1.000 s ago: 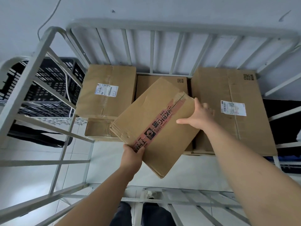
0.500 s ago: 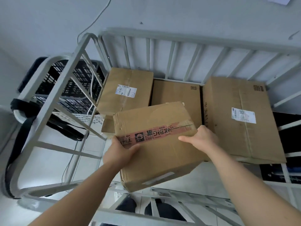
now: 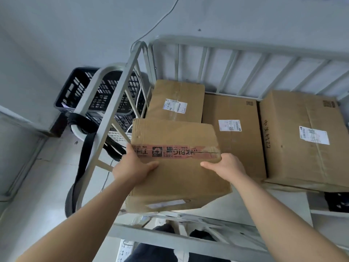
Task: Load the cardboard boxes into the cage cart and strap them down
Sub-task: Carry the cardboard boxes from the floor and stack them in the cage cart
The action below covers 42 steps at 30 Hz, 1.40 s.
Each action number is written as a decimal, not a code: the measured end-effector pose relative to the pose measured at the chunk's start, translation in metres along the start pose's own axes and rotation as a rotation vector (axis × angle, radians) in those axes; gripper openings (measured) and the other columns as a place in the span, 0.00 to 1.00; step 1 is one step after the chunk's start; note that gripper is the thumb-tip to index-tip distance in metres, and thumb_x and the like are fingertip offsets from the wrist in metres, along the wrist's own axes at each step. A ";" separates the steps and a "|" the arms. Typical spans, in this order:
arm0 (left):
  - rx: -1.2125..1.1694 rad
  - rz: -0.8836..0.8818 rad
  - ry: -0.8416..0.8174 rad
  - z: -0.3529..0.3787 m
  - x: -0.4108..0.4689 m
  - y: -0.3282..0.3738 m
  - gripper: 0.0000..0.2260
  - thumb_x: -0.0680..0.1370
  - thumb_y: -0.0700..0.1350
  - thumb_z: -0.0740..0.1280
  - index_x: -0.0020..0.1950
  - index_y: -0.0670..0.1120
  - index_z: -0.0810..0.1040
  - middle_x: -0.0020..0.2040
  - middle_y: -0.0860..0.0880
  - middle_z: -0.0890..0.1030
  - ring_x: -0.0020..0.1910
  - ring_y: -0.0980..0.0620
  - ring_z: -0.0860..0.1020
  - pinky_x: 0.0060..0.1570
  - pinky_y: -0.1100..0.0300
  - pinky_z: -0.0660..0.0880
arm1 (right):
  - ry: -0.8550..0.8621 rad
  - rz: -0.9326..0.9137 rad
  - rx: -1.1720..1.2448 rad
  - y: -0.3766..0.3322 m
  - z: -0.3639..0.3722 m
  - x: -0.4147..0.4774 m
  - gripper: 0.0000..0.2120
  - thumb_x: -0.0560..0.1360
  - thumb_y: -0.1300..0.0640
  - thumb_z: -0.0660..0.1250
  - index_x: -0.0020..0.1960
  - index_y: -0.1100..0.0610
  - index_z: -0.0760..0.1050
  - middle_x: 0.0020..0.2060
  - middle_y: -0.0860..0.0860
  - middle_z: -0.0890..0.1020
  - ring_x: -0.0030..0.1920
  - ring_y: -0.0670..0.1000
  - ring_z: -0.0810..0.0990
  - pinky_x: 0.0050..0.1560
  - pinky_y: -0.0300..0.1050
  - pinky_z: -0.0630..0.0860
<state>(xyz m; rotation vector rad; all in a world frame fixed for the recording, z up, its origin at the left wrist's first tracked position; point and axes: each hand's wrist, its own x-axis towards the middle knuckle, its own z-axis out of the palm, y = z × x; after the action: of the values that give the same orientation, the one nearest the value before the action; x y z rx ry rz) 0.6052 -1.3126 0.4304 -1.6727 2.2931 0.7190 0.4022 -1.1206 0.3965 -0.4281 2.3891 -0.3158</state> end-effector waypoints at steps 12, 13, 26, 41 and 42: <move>-0.092 0.049 -0.203 0.039 0.081 -0.046 0.38 0.64 0.58 0.77 0.67 0.49 0.62 0.57 0.50 0.77 0.54 0.46 0.78 0.51 0.52 0.75 | -0.026 0.110 0.107 -0.003 0.083 0.022 0.30 0.61 0.33 0.73 0.48 0.56 0.74 0.42 0.49 0.80 0.40 0.50 0.78 0.41 0.47 0.79; -0.105 0.041 -0.216 0.047 0.086 -0.050 0.38 0.64 0.57 0.77 0.66 0.49 0.62 0.58 0.49 0.77 0.55 0.45 0.77 0.52 0.52 0.75 | -0.028 0.118 0.105 -0.001 0.091 0.026 0.29 0.61 0.33 0.73 0.49 0.55 0.74 0.42 0.49 0.80 0.40 0.50 0.78 0.42 0.47 0.79; -0.029 -0.027 -0.269 0.149 0.141 -0.095 0.41 0.63 0.53 0.80 0.69 0.45 0.62 0.60 0.45 0.73 0.58 0.43 0.75 0.54 0.48 0.75 | -0.084 0.105 0.090 0.023 0.186 0.082 0.32 0.61 0.39 0.76 0.55 0.57 0.72 0.47 0.50 0.80 0.45 0.51 0.80 0.41 0.44 0.78; 0.089 0.059 -0.341 0.244 0.183 -0.141 0.48 0.65 0.59 0.77 0.74 0.54 0.48 0.61 0.45 0.71 0.54 0.44 0.76 0.47 0.51 0.76 | -0.093 0.051 -0.089 0.055 0.270 0.133 0.30 0.67 0.39 0.73 0.54 0.62 0.70 0.43 0.53 0.79 0.44 0.54 0.80 0.37 0.44 0.74; 0.096 0.055 -0.347 0.248 0.184 -0.143 0.50 0.66 0.59 0.76 0.75 0.53 0.45 0.62 0.44 0.70 0.56 0.43 0.76 0.48 0.50 0.76 | -0.097 0.045 -0.099 0.056 0.273 0.134 0.31 0.67 0.39 0.72 0.55 0.63 0.69 0.44 0.53 0.79 0.45 0.55 0.80 0.39 0.44 0.75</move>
<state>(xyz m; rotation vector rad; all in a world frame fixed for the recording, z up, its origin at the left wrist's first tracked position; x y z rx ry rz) 0.6505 -1.3754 0.0987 -1.3280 2.0985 0.8239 0.4755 -1.1512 0.0976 -0.4243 2.3221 -0.1538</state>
